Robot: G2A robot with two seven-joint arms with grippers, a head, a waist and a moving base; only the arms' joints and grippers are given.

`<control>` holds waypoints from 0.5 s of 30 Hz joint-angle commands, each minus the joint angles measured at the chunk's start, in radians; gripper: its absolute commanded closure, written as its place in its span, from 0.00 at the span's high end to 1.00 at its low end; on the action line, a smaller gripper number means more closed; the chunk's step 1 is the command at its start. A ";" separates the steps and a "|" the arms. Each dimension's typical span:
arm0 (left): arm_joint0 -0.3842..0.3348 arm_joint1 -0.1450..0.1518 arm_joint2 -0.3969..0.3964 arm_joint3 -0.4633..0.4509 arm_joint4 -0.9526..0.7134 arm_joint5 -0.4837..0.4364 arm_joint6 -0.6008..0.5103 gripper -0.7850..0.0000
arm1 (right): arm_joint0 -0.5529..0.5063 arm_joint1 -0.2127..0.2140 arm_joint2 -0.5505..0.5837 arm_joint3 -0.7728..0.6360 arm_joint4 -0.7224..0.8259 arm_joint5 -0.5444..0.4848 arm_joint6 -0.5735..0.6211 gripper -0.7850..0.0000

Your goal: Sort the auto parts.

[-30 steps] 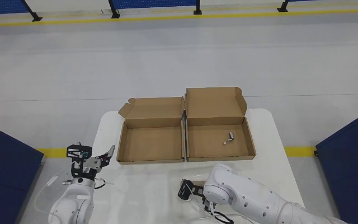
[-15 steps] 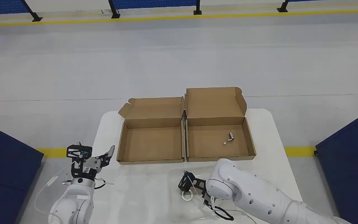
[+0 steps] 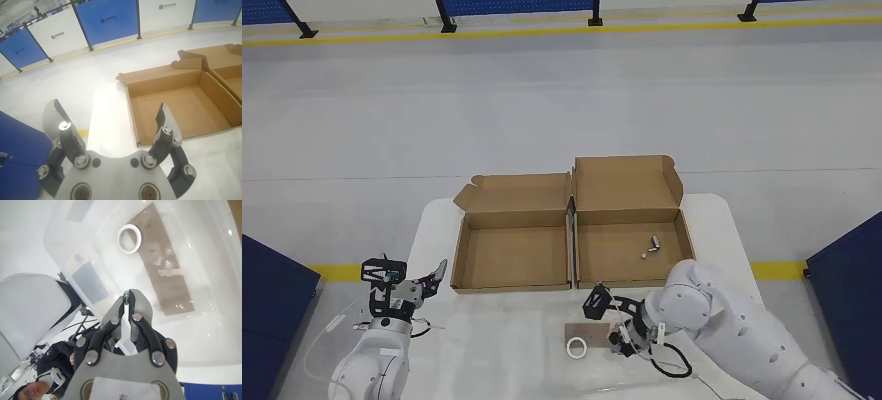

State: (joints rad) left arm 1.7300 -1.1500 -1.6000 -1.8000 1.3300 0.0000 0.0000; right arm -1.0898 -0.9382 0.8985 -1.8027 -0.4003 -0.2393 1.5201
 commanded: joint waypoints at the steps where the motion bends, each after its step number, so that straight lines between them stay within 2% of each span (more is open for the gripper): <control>1: 0.000 0.000 0.000 0.000 0.000 0.000 0.000 1.00 | -0.042 0.020 0.081 0.000 0.094 -0.039 0.016 0.00; 4: 0.000 0.000 0.000 0.000 0.000 0.000 0.000 1.00 | -0.092 0.046 0.155 0.005 0.235 -0.058 0.003 0.00; 15: 0.000 0.000 0.000 0.000 0.000 0.000 0.000 1.00 | -0.094 0.046 0.157 0.007 0.237 -0.055 -0.007 0.00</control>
State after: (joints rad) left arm 1.7300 -1.1500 -1.6000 -1.8000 1.3300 0.0000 0.0000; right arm -1.1822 -0.8923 1.0535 -1.7978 -0.1653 -0.2973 1.5227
